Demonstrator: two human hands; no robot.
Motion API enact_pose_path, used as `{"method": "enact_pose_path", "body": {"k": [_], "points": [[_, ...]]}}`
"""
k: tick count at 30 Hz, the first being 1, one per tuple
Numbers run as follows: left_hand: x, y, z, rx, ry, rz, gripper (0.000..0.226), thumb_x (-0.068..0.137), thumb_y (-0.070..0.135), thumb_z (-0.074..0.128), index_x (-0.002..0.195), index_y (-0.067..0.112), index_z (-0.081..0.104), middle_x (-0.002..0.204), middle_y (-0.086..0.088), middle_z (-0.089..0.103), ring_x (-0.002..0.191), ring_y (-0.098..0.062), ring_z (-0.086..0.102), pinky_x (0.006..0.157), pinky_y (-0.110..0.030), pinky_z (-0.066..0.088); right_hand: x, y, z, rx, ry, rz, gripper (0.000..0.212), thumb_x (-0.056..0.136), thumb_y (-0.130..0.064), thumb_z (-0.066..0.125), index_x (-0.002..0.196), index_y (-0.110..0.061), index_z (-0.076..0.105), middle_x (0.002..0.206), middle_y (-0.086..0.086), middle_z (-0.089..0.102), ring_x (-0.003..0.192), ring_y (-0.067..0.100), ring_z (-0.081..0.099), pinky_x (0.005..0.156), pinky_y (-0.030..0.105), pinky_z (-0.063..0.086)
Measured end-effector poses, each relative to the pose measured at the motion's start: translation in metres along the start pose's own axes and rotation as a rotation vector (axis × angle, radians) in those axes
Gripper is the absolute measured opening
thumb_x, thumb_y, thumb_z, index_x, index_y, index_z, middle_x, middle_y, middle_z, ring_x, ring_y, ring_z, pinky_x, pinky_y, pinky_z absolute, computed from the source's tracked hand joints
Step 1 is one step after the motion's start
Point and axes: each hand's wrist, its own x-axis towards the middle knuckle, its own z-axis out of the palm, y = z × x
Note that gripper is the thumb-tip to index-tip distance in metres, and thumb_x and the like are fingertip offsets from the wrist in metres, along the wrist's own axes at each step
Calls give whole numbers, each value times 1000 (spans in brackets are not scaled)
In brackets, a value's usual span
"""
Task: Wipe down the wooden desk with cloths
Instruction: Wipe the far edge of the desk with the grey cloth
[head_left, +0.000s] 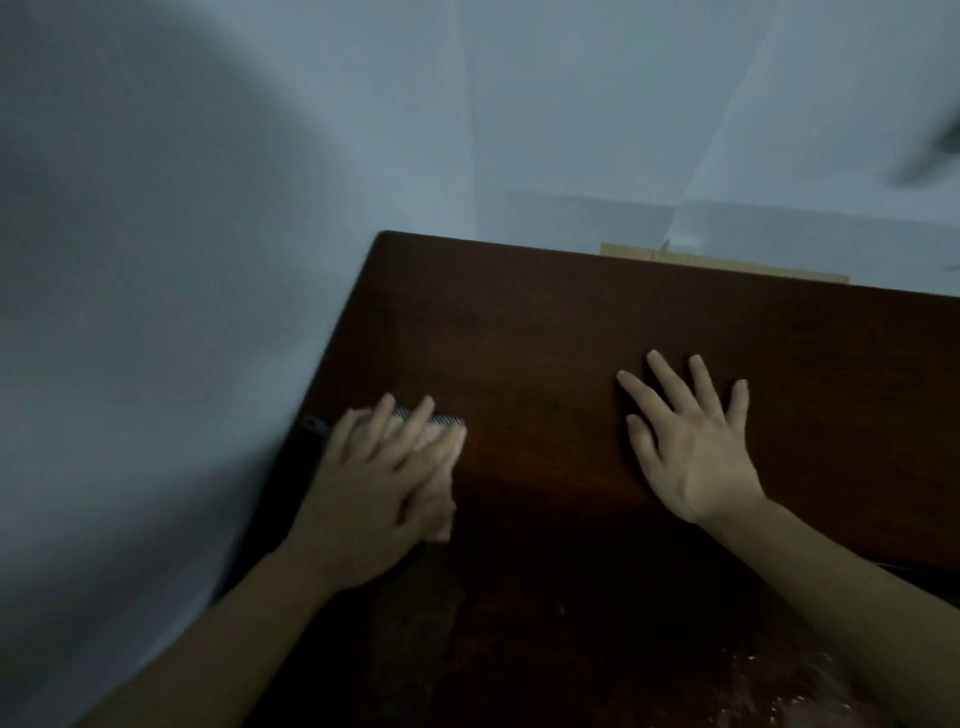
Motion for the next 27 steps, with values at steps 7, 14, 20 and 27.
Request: {"method": "enact_pose_path", "body": {"k": [7, 14, 20, 27], "points": [[13, -28, 1, 3, 9, 2, 65, 95, 78, 7, 155, 56, -1, 169, 11, 7, 157, -28, 6, 123, -52, 6, 0, 3, 2, 15, 24, 7, 67, 97, -58, 6, 158, -39, 26, 170, 0, 12, 156, 36, -1, 119, 68, -2], [50, -33, -7, -8, 7, -169, 72, 88, 77, 5, 156, 53, -6, 170, 10, -6, 157, -26, -7, 122, -48, -9, 0, 2, 5, 65, 66, -4, 65, 97, -57, 10, 156, -38, 30, 169, 0, 17, 156, 36, 2, 119, 67, -3], [-34, 19, 7, -1, 17, 37, 64, 101, 65, 22, 161, 42, 15, 170, 2, 13, 156, -34, 7, 122, -58, 10, -1, 0, 2, 29, 55, 10, 61, 100, -54, 11, 157, -38, 28, 169, 1, 16, 155, 37, 3, 119, 67, -1], [-40, 18, 13, -9, -3, 20, 66, 99, 73, 14, 160, 48, 9, 170, 7, 8, 157, -30, 3, 123, -51, 1, -3, -2, -4, -21, 15, 36, 57, 104, -51, 17, 159, -37, 23, 170, -1, 11, 156, 35, -1, 119, 67, -4]]}}
